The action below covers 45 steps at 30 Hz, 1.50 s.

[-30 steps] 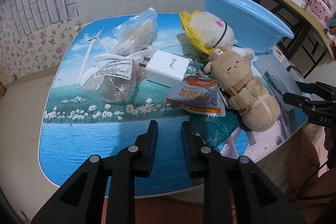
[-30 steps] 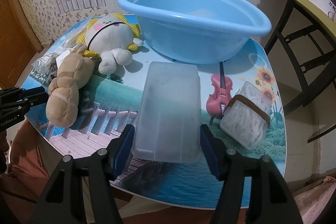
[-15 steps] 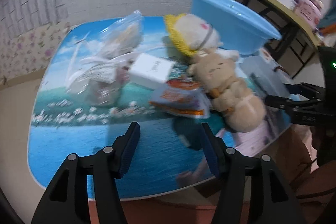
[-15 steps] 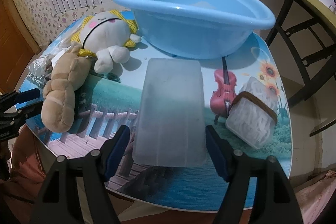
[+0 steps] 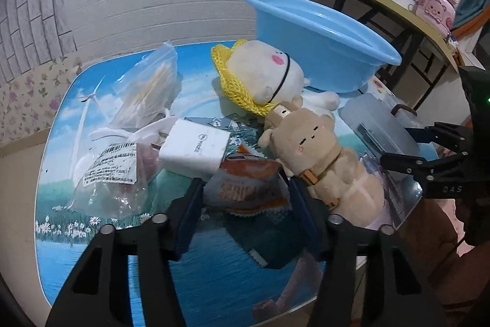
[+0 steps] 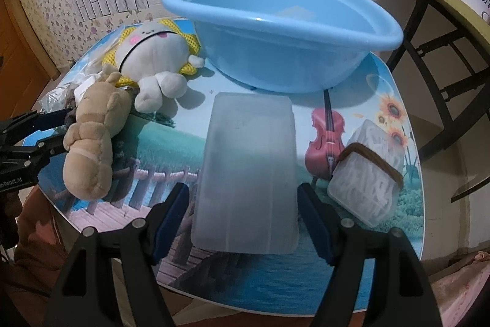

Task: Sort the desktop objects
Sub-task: 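Grasp the orange snack bag with the left gripper and lift it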

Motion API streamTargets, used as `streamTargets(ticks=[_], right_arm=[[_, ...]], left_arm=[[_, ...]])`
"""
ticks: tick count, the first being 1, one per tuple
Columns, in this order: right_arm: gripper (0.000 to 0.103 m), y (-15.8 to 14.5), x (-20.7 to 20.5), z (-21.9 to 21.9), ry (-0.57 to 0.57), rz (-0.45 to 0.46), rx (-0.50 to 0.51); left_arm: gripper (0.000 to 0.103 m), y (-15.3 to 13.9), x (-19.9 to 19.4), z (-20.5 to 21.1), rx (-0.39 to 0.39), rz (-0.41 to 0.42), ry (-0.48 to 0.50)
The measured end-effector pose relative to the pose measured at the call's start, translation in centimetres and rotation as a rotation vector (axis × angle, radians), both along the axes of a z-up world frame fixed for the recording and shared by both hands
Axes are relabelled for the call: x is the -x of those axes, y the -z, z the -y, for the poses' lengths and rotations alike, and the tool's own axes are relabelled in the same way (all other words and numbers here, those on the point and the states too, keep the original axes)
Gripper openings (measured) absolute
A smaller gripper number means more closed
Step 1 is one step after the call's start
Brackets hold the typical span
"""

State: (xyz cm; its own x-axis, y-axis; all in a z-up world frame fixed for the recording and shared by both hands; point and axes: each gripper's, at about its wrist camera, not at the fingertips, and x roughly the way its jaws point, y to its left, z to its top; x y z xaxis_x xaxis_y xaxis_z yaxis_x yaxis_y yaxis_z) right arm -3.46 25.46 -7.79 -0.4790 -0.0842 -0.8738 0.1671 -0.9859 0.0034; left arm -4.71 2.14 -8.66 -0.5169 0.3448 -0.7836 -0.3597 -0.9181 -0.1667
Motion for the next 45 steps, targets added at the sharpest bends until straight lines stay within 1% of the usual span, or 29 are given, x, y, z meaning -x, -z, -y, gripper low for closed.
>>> streamTargets(ticks=[1, 2, 7, 11, 15, 18, 21, 24, 29, 30, 32, 35, 37, 39, 41, 45], right_arm=[[0.068, 0.1, 0.0, -0.1, 0.002, -0.001, -0.006], [0.060, 0.0, 0.0, -0.2, -0.002, -0.002, -0.006], [0.060, -0.3, -0.4, -0.2, -0.032, 0.002, 0.015], [0.060, -0.9, -0.9, -0.4, -0.047, -0.013, 0.020], [0.060, -1.4, -1.3, -1.2, -0.033, -0.024, 0.026], [0.060, -1.1, -1.4, -1.3, -0.028, -0.022, 0.023], [0.060, -0.6, -1.1, -0.6, -0.029, -0.010, 0.015], [0.060, -0.4, -1.3, -0.4, -0.048, -0.004, 0.016], [0.061, -0.6, -1.2, 0.0, -0.055, -0.023, 0.004], [0.062, -0.6, -1.2, 0.1, -0.056, -0.021, -0.001], [0.069, -0.4, -1.1, 0.2, -0.055, -0.016, -0.008], [0.070, 0.2, -1.0, 0.3, -0.052, 0.008, -0.001], [0.070, 0.4, -1.0, 0.1, -0.051, 0.008, 0.013], [0.060, 0.3, -1.0, -0.1, -0.046, 0.002, 0.014], [0.060, -0.1, -1.1, -0.4, -0.031, -0.001, 0.024], [0.060, -0.8, -1.3, -0.8, -0.019, -0.026, 0.042]], left_arm=[[0.040, -0.2, -0.1, 0.1, -0.007, -0.003, -0.001], [0.038, -0.3, -0.2, 0.1, -0.009, -0.008, -0.006], [0.034, -0.5, -0.9, 0.6, -0.011, 0.000, -0.016], [0.033, -0.9, -1.9, 1.0, 0.007, 0.008, -0.026], [0.033, -1.1, -3.2, 1.9, 0.041, 0.021, -0.051], [0.033, -1.2, -3.8, 2.4, 0.049, 0.024, -0.070], [0.033, -0.9, -3.9, 2.7, 0.053, 0.034, -0.087], [0.034, -0.7, -3.8, 2.4, 0.067, 0.030, -0.081], [0.037, -0.4, -3.1, 1.9, 0.084, 0.027, -0.071], [0.037, -0.4, -3.0, 1.8, 0.088, 0.024, -0.069], [0.039, -0.4, -2.8, 1.6, 0.093, 0.015, -0.067], [0.040, -0.1, -2.2, 1.5, 0.088, 0.008, -0.073], [0.039, 0.1, -1.8, 1.6, 0.070, 0.009, -0.078], [0.034, -0.1, -1.7, 1.7, 0.056, 0.006, -0.080], [0.032, -0.3, -1.8, 2.0, 0.046, -0.003, -0.087], [0.031, -1.3, -2.2, 2.5, 0.031, -0.022, -0.099]])
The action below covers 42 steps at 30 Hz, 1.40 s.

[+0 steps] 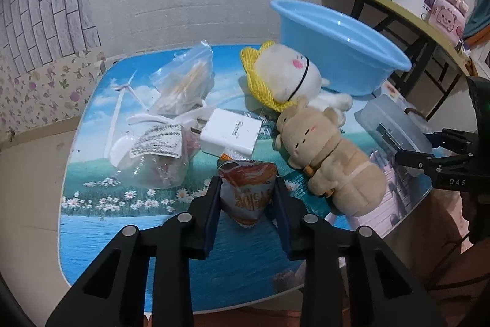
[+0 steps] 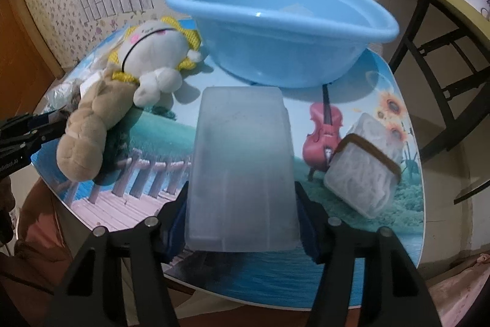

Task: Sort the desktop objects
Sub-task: 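Grasp the orange snack bag with the left gripper and lift it, then carry the snack bag and clear container over the basin and release both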

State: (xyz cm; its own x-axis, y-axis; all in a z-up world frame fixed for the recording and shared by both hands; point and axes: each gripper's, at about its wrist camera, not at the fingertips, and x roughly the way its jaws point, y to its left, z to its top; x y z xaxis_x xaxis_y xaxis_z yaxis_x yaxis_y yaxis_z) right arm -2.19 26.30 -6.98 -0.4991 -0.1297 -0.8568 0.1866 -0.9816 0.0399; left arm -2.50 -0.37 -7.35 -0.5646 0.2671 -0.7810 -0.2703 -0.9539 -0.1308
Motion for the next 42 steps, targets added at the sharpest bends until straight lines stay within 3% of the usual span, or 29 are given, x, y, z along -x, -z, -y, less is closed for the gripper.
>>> streamTargets(ticks=[12, 19, 26, 35, 42], right_arm=[[0.059, -5.5, -0.3, -1.0, 0.009, -0.113, 0.066], [0.060, -4.4, -1.0, -0.3, -0.044, -0.043, 0.038], [0.060, -3.1, -1.6, -3.9, 0.068, 0.001, 0.038], [0.059, -5.0, -1.3, -6.9, 0.146, -0.053, 0.018], [0.059, -7.6, -0.5, -9.0, 0.187, -0.148, 0.035]], left_arm=[[0.031, -4.6, -0.6, -0.3, 0.020, -0.026, -0.025], [0.031, -6.3, 0.0, -1.0, 0.014, -0.055, -0.014], [0.031, -5.9, 0.3, -1.3, 0.020, -0.035, -0.017], [0.031, -6.7, 1.4, -2.1, 0.030, -0.045, -0.003], [0.031, -7.9, 3.0, -4.0, 0.034, -0.065, 0.037]])
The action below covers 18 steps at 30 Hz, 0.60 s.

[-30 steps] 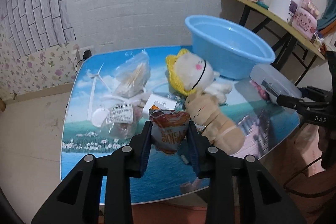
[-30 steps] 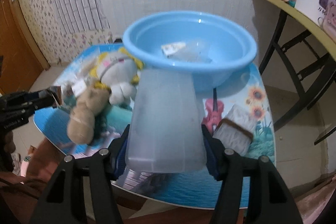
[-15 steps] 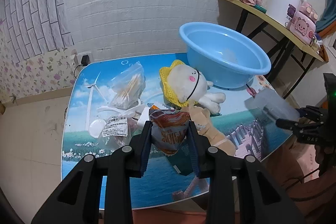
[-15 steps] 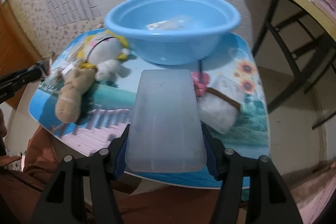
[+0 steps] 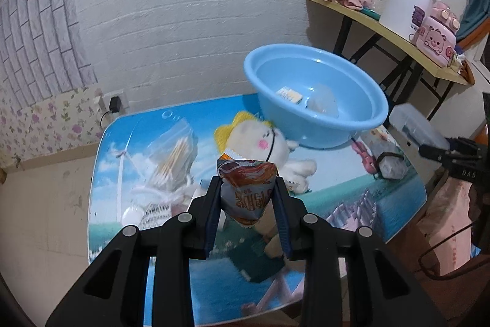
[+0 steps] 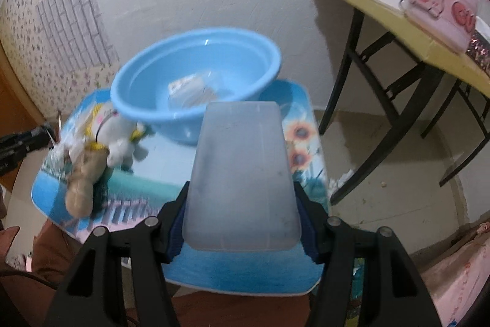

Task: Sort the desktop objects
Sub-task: 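Carry the snack bag and clear container over the basin and release both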

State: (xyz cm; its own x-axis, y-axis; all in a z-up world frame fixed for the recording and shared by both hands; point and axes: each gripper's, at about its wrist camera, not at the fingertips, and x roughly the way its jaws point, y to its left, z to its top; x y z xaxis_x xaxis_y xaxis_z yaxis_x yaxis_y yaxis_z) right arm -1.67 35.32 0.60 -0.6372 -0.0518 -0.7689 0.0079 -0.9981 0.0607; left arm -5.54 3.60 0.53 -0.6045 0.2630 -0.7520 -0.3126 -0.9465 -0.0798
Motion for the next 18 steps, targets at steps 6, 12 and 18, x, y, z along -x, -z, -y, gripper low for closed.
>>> streamTargets(ticks=[6, 12, 18], right_arm=[[0.059, -1.0, 1.0, 0.4, -0.033, -0.041, 0.065], [0.060, -1.6, 2.3, 2.3, -0.113, -0.076, 0.069], [0.060, -0.6, 4.3, 2.8, -0.132, -0.057, 0.072]], left_arm=[[0.031, -0.8, 2.0, -2.3, -0.002, -0.013, 0.045], [0.031, -1.6, 4.0, -4.6, -0.010, -0.047, 0.093], [0.031, -1.4, 6.4, -6.8, -0.002, -0.047, 0.127]])
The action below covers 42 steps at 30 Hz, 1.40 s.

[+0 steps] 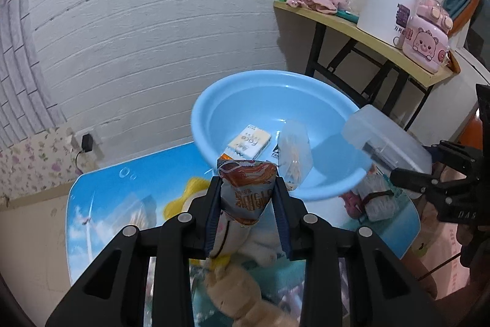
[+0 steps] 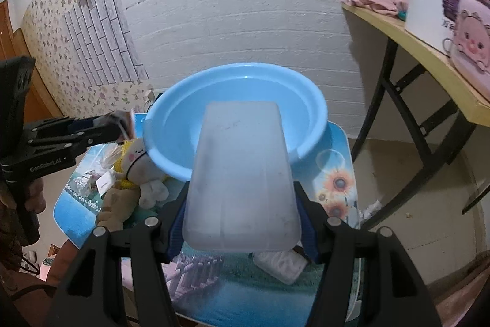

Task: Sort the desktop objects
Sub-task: 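Carry the snack bag and clear container over the basin and release both, then withdraw both open grippers from the basin toward the table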

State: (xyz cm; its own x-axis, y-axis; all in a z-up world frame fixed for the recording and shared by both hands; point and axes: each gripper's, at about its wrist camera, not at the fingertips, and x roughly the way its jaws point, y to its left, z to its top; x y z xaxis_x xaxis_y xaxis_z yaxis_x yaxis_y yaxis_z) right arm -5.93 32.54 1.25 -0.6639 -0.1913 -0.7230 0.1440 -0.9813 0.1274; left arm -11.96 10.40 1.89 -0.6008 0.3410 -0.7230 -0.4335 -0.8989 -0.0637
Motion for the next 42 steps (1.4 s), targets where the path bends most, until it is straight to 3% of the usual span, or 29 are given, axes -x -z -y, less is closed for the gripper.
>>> streamTargets(ticks=[15, 17, 24, 28, 32, 42], right_arm=[[0.060, 1.3, 3.6, 0.5, 0.000, -0.006, -0.030], [0.060, 1.4, 4.2, 0.9, -0.004, -0.013, -0.036], [0.060, 1.8, 5.9, 2.7, -0.021, -0.045, -0.074], [0.061, 2.6, 6.8, 3.6, -0.035, -0.008, -0.055], [0.064, 2.3, 5.7, 4.4, -0.058, 0.005, -0.047], [0.064, 1.6, 1.5, 3.0, -0.012, -0.004, -0.053]], left_arm=[[0.037, 1.9, 3.4, -2.7, -0.026, 0.039, 0.070], [0.051, 2.0, 3.4, -2.6, -0.030, 0.038, 0.068], [0.055, 2.0, 3.3, -1.8, -0.042, 0.039, 0.046], [0.067, 2.4, 2.8, -1.0, -0.044, 0.049, 0.031], [0.078, 2.5, 2.0, 0.3, -0.050, 0.046, 0.004], [0.078, 4.0, 0.1, 3.1, -0.065, 0.082, -0.049]])
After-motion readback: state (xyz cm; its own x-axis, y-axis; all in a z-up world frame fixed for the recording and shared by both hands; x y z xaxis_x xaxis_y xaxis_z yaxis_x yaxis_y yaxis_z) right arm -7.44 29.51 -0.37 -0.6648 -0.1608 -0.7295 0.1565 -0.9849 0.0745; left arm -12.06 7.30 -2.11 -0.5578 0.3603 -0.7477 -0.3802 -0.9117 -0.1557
